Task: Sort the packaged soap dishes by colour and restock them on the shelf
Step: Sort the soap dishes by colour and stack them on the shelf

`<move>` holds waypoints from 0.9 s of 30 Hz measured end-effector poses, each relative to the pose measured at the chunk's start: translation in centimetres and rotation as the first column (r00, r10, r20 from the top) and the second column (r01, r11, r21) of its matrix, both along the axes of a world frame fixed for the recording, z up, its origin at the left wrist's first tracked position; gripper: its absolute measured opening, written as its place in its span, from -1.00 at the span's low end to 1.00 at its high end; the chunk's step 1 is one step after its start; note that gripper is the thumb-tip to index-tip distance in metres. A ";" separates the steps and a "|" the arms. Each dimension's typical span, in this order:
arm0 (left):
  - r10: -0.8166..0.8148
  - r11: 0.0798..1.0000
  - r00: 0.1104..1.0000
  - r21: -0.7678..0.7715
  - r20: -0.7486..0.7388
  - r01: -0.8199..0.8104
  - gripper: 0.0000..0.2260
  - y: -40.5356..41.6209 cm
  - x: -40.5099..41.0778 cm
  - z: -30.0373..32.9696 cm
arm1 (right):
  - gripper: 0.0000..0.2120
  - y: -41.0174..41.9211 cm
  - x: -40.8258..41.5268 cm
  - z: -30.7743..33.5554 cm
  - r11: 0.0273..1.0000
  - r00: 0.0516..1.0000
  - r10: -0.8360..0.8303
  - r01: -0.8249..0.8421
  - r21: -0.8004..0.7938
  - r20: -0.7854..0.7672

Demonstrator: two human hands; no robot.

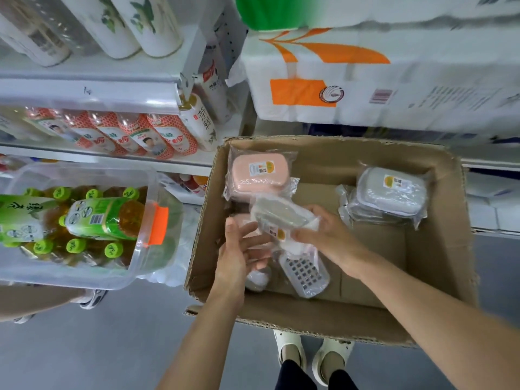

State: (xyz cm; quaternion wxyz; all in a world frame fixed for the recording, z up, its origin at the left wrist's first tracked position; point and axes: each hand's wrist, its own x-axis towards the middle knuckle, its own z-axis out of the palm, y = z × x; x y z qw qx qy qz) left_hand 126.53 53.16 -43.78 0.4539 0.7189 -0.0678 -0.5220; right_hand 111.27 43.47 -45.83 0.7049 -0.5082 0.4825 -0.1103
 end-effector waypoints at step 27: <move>-0.544 -0.080 -0.775 0.900 0.321 0.429 -0.68 -6.9 -6.8 -10.9 | -0.69 0.8 -12.8 -8.6 0.637 0.742 -0.296 -0.316 -0.703 -0.601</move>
